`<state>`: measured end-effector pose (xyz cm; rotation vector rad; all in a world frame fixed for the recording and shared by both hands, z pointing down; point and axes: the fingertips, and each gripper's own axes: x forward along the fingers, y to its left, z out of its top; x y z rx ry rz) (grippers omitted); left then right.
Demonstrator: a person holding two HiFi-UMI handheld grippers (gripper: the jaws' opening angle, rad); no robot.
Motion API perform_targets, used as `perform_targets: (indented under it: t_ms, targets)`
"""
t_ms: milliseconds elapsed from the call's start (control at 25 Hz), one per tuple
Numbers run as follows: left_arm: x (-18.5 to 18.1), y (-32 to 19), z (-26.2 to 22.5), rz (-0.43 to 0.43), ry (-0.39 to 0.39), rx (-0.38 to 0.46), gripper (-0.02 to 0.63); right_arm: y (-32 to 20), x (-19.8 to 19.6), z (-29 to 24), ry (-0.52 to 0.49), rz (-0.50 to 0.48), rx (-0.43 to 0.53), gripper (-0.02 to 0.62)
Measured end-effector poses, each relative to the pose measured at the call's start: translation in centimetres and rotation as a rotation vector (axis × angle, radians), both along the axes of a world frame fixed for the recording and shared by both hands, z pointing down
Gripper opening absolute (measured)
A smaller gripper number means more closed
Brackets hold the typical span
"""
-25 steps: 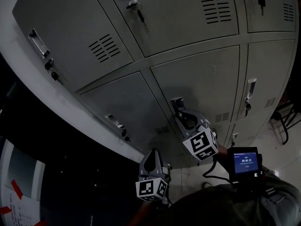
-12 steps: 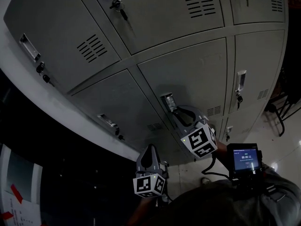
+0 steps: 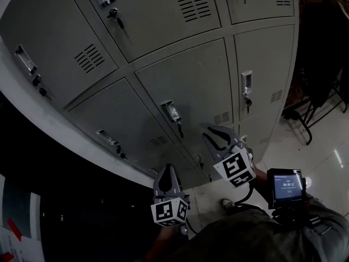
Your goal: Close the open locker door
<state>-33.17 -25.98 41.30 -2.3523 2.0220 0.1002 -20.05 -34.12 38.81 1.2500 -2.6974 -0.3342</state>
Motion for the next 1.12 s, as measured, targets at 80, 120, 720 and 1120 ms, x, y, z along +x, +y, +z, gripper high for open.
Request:
perform_targets:
  t_ms: [80, 120, 720, 1120]
  targets:
    - [1.4, 1.1, 0.2, 0.016, -0.012, 0.009, 0.0, 1.8, 1.8, 0.4, 0.007, 0.025, -0.012, 0.077]
    - [2.1, 1.6, 0.3, 0.025, -0.018, 0.013, 0.0, 2.7, 2.7, 0.7, 0.009, 0.037, -0.018, 0.075]
    - [11.7, 7.5, 0.6, 0.017, -0.022, -0.018, 0.0, 11.4, 13.1, 2.3, 0.009, 0.041, -0.061, 0.067]
    - [20.4, 11.1, 1.1, -0.025, -0.034, -0.046, 0.0, 14.8, 21.5, 3.0, -0.01, -0.005, -0.096, 0.037]
